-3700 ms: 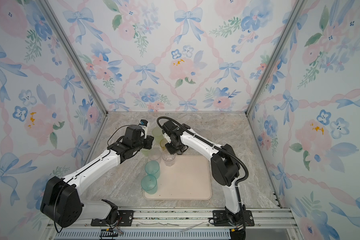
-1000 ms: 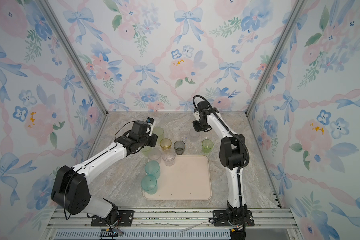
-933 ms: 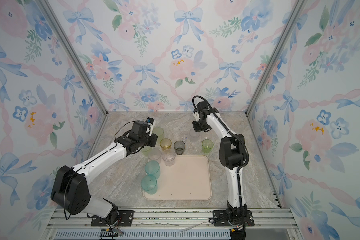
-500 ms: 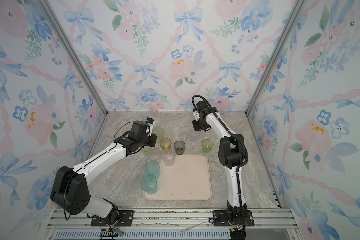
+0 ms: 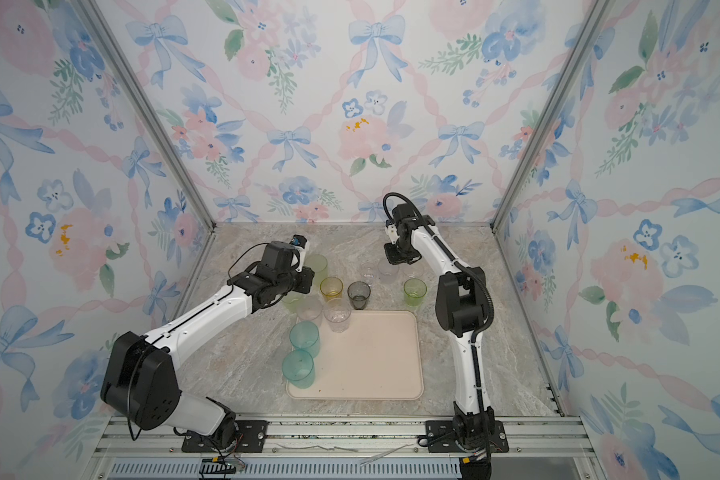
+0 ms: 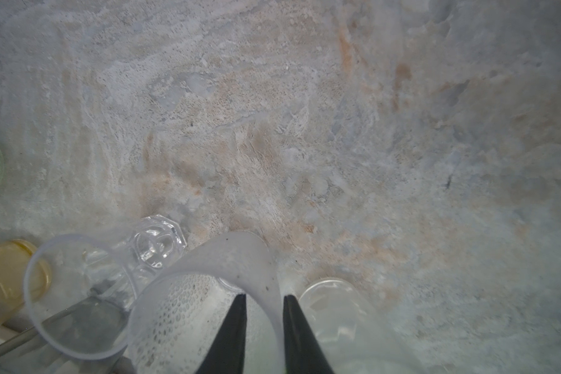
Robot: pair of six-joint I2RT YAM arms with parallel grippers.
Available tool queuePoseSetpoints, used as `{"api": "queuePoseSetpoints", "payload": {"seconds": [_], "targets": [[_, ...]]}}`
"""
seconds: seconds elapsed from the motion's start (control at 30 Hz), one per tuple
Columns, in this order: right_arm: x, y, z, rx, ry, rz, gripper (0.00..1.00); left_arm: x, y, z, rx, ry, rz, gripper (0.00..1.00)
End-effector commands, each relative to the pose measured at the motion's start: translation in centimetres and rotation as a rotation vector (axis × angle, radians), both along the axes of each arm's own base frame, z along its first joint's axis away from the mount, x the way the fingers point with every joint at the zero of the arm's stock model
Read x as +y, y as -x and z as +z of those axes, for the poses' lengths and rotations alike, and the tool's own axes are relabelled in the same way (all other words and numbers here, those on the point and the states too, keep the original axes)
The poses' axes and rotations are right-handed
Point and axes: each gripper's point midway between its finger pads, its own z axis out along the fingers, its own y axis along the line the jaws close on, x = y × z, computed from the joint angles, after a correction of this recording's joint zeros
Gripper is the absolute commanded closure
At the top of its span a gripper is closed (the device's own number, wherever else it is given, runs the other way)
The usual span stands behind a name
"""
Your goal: Place the glasses into the tray
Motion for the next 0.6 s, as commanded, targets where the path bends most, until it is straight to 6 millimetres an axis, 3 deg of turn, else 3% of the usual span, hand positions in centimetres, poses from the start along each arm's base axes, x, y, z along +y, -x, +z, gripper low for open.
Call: {"api": "queuePoseSetpoints", "payload": {"seconds": [0.0, 0.43, 0.57], "targets": [[0.46, 0.83, -1.03, 0.044, 0.018, 0.025, 0.78, 0.22, 0.20, 0.80, -0.013, 0.024, 0.001, 0.74], [0.25, 0.95, -1.35, 0.048, 0.045, 0.030, 0.96, 0.25, 0.26, 0.51, -0.007, 0.022, 0.002, 0.74], [0.02, 0.93, -0.63, 0.025, 0.051, 0.024, 0.97, 0.28, 0.30, 0.49, -0.006, 0.021, 0.003, 0.74]]}}
